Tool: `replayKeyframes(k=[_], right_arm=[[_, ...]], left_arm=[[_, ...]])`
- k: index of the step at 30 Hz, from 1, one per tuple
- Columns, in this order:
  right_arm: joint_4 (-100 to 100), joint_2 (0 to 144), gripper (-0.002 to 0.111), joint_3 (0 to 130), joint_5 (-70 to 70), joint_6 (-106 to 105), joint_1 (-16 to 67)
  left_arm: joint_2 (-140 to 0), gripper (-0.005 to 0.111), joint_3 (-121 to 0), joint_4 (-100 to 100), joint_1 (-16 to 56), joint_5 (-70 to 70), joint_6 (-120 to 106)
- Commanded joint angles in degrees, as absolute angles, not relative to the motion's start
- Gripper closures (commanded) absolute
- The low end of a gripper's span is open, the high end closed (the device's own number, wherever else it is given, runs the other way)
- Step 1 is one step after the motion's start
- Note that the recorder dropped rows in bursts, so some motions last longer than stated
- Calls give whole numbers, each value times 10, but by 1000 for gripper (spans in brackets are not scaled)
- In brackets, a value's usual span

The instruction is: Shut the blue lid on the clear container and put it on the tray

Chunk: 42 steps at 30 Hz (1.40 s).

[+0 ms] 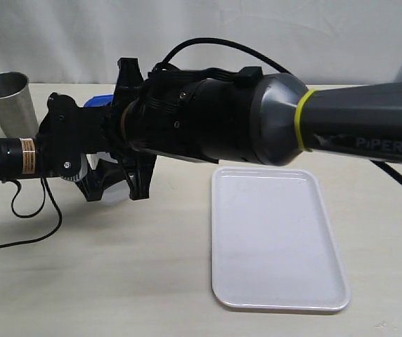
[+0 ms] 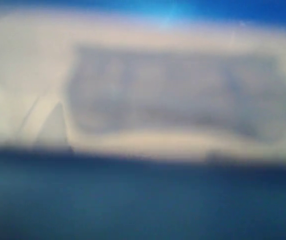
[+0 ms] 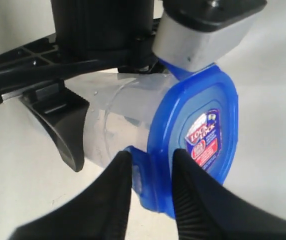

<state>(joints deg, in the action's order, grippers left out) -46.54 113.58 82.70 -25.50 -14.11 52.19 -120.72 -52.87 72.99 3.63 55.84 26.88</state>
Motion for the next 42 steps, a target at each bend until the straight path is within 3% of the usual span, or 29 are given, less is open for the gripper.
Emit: replayKeyframes(k=[1, 4, 8, 22, 31, 42], right_arm=[[-419, 1158, 86, 809, -262, -130, 522], [-398, 1137, 69, 809, -262, -130, 522], [-397, 1107, 57, 809, -277, -130, 522], [-207, 1006, 58, 809, -303, -288, 522], [-222, 969, 58, 809, -328, -292, 518], [-101, 976, 61, 810, -336, -376, 465]], left_arm=[[-1190, 107, -535, 758, 54, 700, 164], [-1190, 107, -535, 758, 52, 700, 113], [-1190, 107, -535, 758, 52, 700, 68], [-1190, 107, -535, 758, 52, 687, -18], [-1190, 107, -535, 759, 52, 684, -28], [-1190, 107, -535, 759, 52, 684, -178]])
